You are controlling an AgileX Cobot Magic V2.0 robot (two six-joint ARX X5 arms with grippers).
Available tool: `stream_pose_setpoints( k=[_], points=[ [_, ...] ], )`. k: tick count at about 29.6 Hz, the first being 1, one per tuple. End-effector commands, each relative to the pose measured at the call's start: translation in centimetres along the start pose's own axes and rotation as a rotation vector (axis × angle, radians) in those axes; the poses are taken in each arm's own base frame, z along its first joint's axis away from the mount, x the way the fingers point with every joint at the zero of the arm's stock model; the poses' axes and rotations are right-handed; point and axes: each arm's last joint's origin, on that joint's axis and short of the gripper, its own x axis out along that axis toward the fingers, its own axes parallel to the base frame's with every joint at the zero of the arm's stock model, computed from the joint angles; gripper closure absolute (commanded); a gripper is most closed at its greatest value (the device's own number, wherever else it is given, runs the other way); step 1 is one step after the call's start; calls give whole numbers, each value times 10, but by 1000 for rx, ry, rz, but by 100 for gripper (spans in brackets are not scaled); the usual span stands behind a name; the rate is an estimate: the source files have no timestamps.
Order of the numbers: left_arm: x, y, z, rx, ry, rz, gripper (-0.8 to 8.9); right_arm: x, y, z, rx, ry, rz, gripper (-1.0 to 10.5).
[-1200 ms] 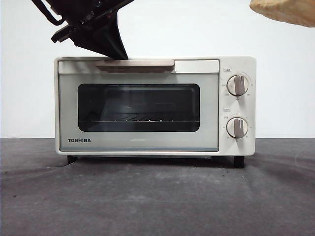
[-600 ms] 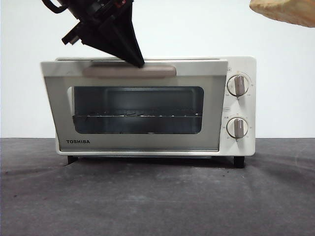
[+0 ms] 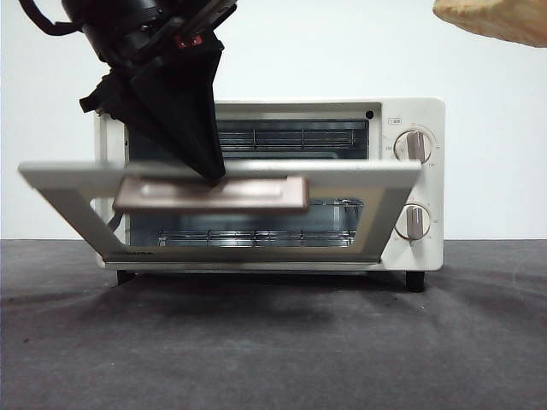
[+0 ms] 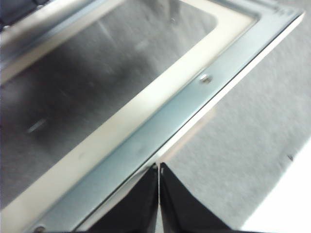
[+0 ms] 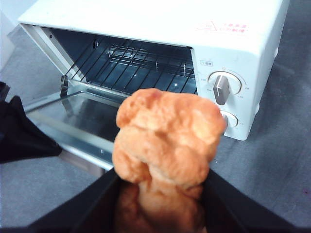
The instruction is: The left arm flap open the oven, the right arm pick bread and place it into oven, the left arm flap close the oven
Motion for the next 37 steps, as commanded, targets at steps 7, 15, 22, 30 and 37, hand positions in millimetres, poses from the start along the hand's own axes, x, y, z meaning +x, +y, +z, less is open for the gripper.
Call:
stream_pose_setpoints(
  k=[7,15,22,30,37],
  points=[
    [4,-5,2,27,9,0,802,-3,3,6,-15,-26,15,734],
    [-4,5,3,-7,-28,57,802,-3,3,6,-15,-24,17,734],
    [-40,23,-4,-79,-151,121,803,6,4,6,-4,21,48,734],
    [-76,43,-55,-175,-270,154,803,35,12,10,18,85,135,734],
    [-82,46,-103,-213,-326,60,803,75,32,7,44,146,196,734]
  ],
)
